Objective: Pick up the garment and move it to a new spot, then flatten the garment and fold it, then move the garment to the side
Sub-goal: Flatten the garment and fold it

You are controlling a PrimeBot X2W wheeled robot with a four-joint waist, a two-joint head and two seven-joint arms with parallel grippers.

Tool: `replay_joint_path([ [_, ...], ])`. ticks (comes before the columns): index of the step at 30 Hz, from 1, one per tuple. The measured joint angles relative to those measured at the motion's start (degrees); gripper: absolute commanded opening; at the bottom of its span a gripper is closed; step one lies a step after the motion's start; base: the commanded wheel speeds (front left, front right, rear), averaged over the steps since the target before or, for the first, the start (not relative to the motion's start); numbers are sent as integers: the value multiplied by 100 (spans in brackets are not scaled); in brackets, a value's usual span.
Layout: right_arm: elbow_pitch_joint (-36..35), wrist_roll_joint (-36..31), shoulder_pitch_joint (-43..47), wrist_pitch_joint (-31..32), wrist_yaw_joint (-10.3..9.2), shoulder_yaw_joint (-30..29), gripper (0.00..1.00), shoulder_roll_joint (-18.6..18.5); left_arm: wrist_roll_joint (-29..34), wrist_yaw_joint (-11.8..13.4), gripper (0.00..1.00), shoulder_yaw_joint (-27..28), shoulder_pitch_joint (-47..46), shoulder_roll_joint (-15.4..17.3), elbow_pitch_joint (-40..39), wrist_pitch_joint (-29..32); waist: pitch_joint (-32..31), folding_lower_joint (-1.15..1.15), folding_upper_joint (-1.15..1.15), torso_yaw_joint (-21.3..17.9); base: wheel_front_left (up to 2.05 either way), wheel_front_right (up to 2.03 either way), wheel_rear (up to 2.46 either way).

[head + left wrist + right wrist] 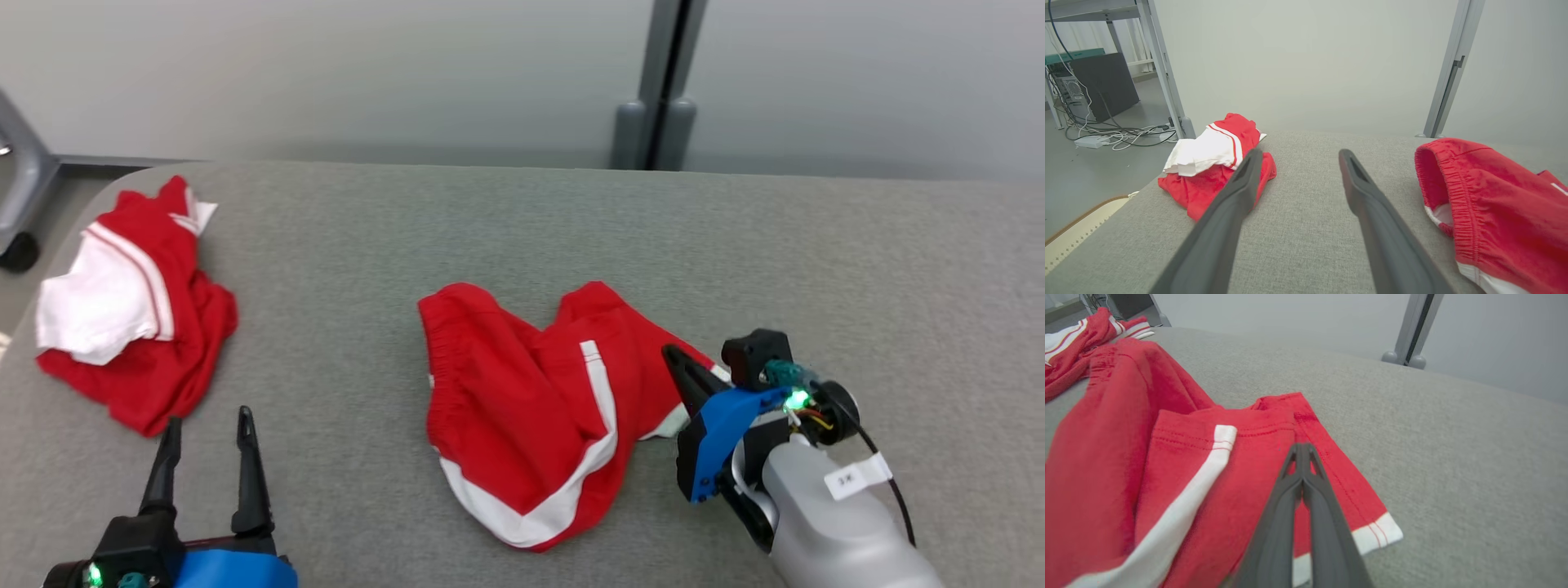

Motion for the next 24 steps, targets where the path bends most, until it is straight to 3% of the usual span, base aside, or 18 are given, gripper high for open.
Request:
replay_joint_path([
  [4, -166, 51, 204, -82, 0, 22, 0, -4, -14, 30, 100, 80, 43, -5, -32, 1, -25, 1, 0, -260, 0, 0, 0],
  [5, -258, 56, 205, -108, 0, -8, 20, -4, -14, 31, 100, 102, 43, -4, -40, 1, -43, 0, 0, -305, 0, 0, 0],
  [6, -352, 53, 204, -115, 0, -53, 51, -3, -14, 30, 100, 113, 44, -3, -41, 1, -56, 0, 0, -350, 0, 0, 0],
  [7, -442, 54, 217, -123, 1, -115, 100, 1, -14, 30, 100, 116, 44, -4, -44, 1, -74, 0, 0, -387, 0, 0, 0],
  [12, -1517, -227, 616, -137, 1, -849, 100, -60, -3, 29, 100, 147, 80, -5, -45, 1, -159, 0, 0, -530, 0, 0, 0],
  [19, -3201, -806, 1976, -138, 0, -2006, 100, -204, 3, 26, 100, 147, 194, -3, 3, 1, -301, 0, 0, -677, 0, 0, 0],
  [24, -4114, -996, 2939, -138, 0, -2312, 100, -158, 64, 31, 100, 144, 253, -5, 71, 1, -396, 0, 0, -736, 0, 0, 0],
])
